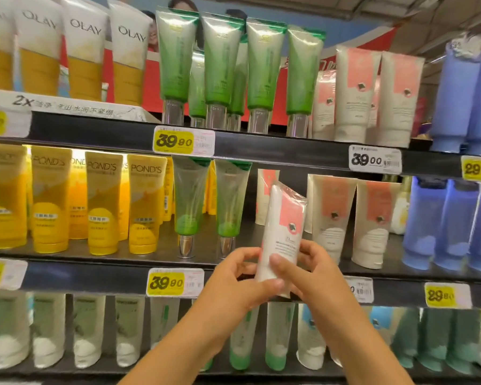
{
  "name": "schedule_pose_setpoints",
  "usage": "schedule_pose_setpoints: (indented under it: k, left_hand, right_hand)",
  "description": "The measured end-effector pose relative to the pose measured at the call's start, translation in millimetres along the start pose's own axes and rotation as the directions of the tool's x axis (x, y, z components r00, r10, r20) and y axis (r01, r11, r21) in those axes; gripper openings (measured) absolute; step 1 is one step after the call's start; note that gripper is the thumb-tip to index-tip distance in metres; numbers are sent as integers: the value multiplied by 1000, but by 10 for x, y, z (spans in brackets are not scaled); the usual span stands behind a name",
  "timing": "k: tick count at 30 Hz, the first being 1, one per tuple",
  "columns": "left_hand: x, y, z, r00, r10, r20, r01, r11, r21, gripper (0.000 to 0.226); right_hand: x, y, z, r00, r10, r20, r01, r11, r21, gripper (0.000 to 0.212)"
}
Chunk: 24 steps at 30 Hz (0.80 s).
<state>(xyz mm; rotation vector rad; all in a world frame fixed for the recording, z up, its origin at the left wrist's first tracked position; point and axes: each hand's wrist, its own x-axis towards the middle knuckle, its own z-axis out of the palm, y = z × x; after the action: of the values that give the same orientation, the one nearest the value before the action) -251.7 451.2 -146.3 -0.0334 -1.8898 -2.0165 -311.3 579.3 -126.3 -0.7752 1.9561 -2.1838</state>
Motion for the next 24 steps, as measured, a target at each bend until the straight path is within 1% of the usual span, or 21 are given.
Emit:
schedule_pose_setpoints:
  k: [2,5,7,8,10,12,14,15,16,18,20,22,24]
  left_hand:
    - [65,-6,6,998,56,-7,-55,997,46,46]
    - [158,19,8,990,140,-21,-136,980,144,45]
    - [204,51,-4,974,204,-99,-177,957,231,42]
    - [219,60,-25,956,245,-163,-195,941,276,40]
    - [242,81,-91,887,362,-287,-240,892,384,36]
    - [265,86,-172,805,468,-365,-253,826,503,34]
    - [304,69,-240,760,504,-410,-219,793,568,33]
    - [325,61,-260,762,497,-415,-193,786,587,36]
    - [347,54,-270,777,481,-407,-165,779,606,44]
    - [387,43,-262,831,420,-365,-109,766,633,59]
    - [420,40,-239,876,342,-339,-48,763,644,73]
    - [459,51,-222,886,313,-341,-9,749,663,82]
    - [499,74,-214,883,307,-354,15,736,676,84]
  right_hand:
    - [82,8,-15,999,-45,-11,44,999,-13,49]
    - [202,51,6,991,-132,-33,132,991,7,49]
    - [294,84,22,983,-176,-61,176,984,4,51]
    - [339,103,26,978,-192,-76,192,981,-6,52]
    - [426,125,29,971,-216,-99,212,976,-43,56]
    - [514,143,36,963,-246,-112,236,967,-92,59]
    - [576,164,46,955,-272,-117,254,955,-154,63]
    - [592,179,50,952,-284,-117,259,947,-188,66]
    - [608,197,53,947,-298,-118,268,938,-218,68]
    - [629,238,58,938,-323,-127,282,923,-264,69]
    - [655,274,55,928,-345,-141,291,907,-304,66]
    - [678,295,49,922,-356,-152,288,892,-348,60]
    - [686,319,38,919,-364,-151,274,866,-419,56]
